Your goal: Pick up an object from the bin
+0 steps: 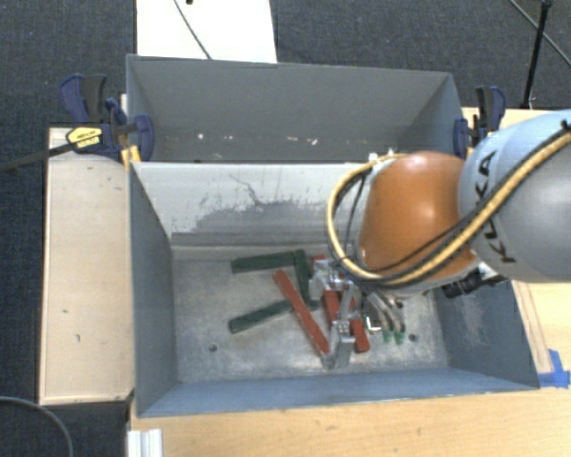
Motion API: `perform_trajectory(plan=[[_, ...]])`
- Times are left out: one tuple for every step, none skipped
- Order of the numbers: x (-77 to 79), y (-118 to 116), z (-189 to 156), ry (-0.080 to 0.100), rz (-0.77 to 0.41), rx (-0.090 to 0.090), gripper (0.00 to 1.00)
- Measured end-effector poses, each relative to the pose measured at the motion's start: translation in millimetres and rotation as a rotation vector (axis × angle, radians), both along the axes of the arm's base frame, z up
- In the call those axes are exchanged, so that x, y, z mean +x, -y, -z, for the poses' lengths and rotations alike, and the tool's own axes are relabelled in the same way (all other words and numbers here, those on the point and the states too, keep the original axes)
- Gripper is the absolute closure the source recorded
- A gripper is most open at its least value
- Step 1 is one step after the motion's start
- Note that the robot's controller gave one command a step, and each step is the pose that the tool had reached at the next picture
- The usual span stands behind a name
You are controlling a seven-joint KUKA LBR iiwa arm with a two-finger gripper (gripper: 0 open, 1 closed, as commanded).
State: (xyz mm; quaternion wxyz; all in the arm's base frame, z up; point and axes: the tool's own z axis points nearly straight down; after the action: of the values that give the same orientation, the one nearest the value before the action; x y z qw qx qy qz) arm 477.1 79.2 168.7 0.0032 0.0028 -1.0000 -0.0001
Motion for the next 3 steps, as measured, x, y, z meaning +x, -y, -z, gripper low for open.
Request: perform_trajectory(plan=[[66.9, -41, 99, 0.009, -0.419, 0.003, 0.00], [83.7, -33, 66, 0.014, -0.416, 0.001, 0.00], [81.6, -37, 68, 0.009, -0.416, 0.003, 0.00]])
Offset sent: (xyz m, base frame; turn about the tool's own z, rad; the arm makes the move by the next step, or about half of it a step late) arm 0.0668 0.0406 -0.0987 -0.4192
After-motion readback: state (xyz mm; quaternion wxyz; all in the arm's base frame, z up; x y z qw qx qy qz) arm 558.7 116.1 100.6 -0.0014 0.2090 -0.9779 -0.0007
